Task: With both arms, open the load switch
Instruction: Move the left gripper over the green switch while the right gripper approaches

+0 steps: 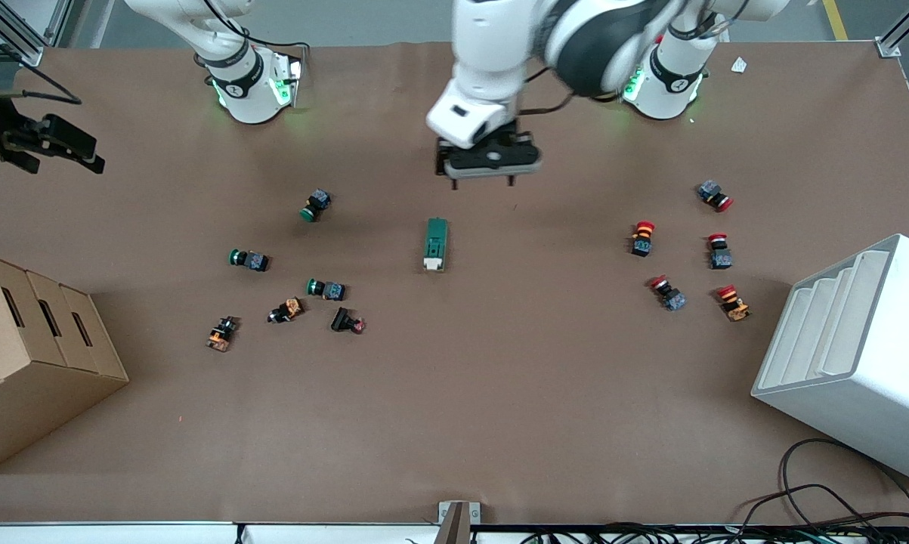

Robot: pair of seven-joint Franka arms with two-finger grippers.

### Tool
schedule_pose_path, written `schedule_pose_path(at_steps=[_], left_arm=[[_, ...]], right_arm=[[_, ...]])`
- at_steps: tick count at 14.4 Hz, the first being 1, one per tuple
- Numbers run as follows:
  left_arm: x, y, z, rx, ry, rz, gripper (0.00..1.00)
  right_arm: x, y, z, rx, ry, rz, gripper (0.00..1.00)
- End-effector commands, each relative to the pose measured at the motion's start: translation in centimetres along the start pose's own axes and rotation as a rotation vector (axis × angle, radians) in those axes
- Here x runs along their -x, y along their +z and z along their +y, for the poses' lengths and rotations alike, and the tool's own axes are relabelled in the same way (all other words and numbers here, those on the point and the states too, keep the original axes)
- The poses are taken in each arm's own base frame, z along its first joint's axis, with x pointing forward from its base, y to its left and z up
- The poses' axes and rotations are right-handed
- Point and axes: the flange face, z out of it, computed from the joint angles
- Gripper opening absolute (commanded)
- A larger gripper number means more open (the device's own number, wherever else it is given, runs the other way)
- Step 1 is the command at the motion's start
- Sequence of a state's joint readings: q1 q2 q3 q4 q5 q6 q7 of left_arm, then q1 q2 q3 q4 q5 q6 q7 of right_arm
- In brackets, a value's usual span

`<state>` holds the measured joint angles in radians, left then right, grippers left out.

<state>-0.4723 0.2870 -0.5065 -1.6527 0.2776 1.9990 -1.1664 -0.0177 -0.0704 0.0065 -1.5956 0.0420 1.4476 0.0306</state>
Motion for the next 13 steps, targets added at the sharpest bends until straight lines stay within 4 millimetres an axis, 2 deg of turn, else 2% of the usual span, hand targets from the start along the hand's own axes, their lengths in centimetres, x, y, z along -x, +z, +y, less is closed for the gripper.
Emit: schedule_pose_path(at_steps=[1,2,4,6,8,10,13], left_arm=[[4.6,4.5,2.6,-0.024,-0.025,0.076,0.99],[6.6,6.7,3.3,-0.041,-0.022,0.114,0.99],[10.8,10.5,4.8,-0.049,-0.003,0.179,0.99],[14.1,14.4,5.7,-0.063,0.012,0.253,0.99],[17.2,18.3,6.0,-0.066,0.016,0.335,0.99],[18.5,21.7,5.3,-0.062,0.029,0.417,0.99],[21.2,25.5,4.7,-0.018,0.052,0.51,0.99]], right_arm=[[-1.1,0.7,0.4,-0.017,0.011,0.004,1.0],[-1.2,0.9,0.3,-0.017,0.01,-0.001,1.0],[-2.4,2.9,-0.1,-0.005,0.0,-0.047,1.0],[-2.3,3.5,-2.1,0.012,-0.008,-0.06,1.0],[-2.7,4.5,-3.6,0.003,0.179,-0.075,1.0],[-3.6,6.9,-7.6,0.004,0.337,-0.119,1.0],[-5.3,10.9,-13.6,-0.047,0.574,-0.185,1.0]])
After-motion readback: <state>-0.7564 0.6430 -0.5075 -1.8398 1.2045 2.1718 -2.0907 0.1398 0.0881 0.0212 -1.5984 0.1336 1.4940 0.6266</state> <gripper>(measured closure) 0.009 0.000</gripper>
